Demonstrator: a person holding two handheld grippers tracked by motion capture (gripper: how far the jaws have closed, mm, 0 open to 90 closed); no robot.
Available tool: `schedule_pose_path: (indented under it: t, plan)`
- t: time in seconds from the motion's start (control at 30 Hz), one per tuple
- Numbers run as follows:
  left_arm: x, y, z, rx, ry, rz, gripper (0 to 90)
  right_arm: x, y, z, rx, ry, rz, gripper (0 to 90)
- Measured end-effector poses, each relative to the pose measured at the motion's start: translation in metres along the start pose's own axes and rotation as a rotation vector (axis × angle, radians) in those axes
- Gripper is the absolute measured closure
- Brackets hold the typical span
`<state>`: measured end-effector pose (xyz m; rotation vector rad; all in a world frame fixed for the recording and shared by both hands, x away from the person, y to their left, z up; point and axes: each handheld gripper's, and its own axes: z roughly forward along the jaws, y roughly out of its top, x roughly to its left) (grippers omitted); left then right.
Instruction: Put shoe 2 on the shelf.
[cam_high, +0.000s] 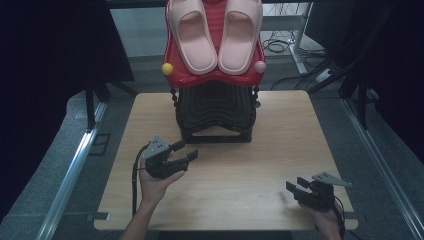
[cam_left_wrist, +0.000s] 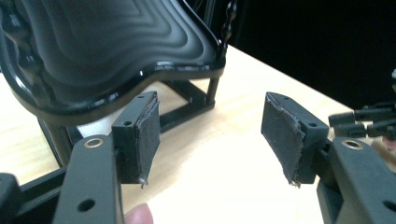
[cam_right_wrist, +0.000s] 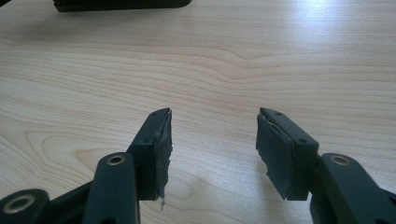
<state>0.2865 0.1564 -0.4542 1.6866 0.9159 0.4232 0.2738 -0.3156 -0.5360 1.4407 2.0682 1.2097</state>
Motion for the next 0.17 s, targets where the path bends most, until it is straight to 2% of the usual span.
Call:
schedule_pose_path:
  t: [0.17]
  plan:
    - [0.0016,-0.0038,0.0014,0.021,-0.008,0.001,36.6,0.0000,0.0008,0.0017,0.004,0.000,0.003,44.6]
